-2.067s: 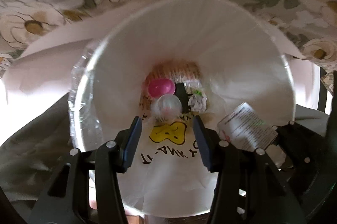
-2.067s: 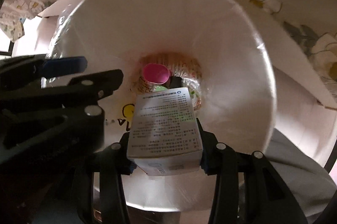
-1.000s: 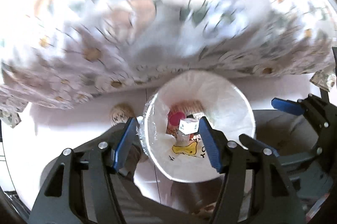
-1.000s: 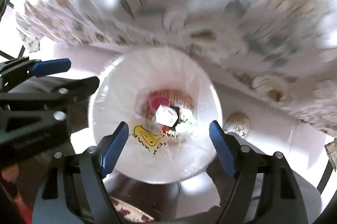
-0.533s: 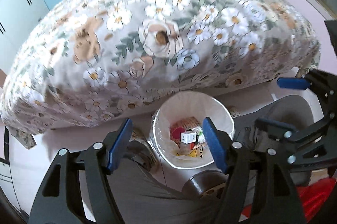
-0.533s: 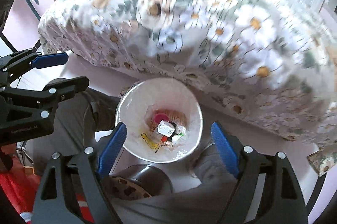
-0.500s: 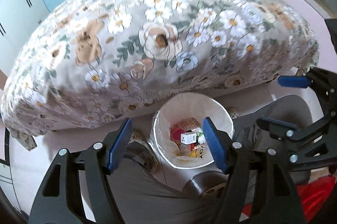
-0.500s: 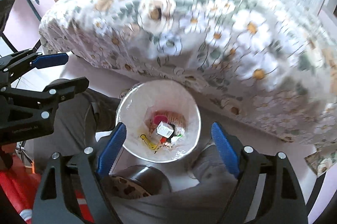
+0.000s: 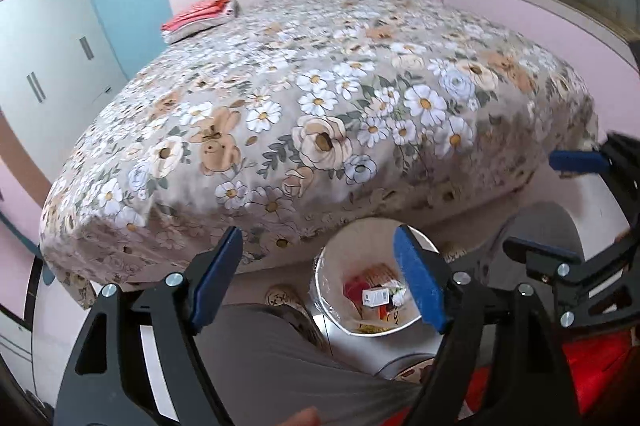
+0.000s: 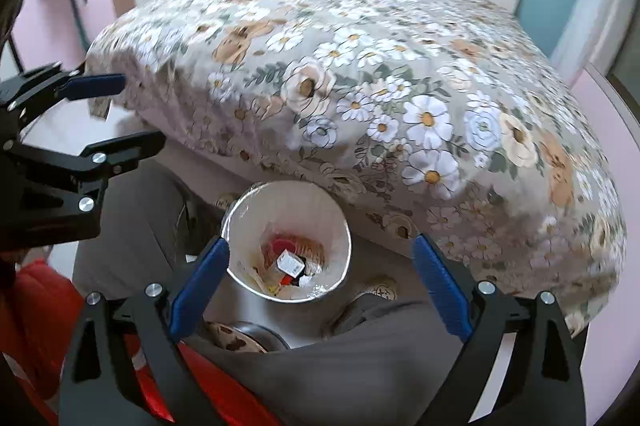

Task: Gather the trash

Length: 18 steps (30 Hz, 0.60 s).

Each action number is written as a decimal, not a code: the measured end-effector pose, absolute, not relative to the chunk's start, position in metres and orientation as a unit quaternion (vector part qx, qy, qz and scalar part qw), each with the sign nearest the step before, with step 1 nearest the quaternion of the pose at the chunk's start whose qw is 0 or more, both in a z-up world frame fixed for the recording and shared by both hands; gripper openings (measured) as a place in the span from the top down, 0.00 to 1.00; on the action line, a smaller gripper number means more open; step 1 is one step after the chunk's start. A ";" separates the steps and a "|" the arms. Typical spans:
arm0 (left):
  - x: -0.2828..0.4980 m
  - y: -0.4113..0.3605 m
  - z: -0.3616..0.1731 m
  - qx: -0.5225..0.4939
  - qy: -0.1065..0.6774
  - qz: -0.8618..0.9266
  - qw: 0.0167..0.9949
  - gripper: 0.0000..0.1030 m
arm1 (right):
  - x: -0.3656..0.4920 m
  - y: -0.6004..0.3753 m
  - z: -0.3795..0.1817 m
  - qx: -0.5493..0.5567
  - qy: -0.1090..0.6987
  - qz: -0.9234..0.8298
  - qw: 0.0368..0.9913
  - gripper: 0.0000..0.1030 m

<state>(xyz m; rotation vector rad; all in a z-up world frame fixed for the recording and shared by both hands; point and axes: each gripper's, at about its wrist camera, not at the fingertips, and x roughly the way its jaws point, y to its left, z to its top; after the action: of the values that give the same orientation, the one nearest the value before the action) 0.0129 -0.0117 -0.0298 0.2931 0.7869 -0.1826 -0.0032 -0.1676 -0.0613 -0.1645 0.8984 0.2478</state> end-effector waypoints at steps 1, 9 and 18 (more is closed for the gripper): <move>0.011 -0.010 -0.029 0.136 0.382 -0.088 0.910 0.25 | -0.009 -0.166 -0.060 -0.072 0.423 0.114 0.896 0.08; 0.004 -0.002 -0.035 0.117 0.397 -0.058 0.909 0.25 | -0.028 -0.171 -0.059 -0.026 0.387 0.075 0.919 0.08; 0.005 -0.002 -0.040 0.107 0.408 -0.059 0.905 0.25 | -0.024 -0.176 -0.056 -0.019 0.392 0.076 0.917 0.08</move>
<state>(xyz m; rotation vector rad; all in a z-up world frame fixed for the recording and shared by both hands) 0.0048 -0.0016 -0.0402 0.2212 0.8433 -0.1220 -0.0236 -0.1760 -0.0560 -0.0399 0.8071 0.1563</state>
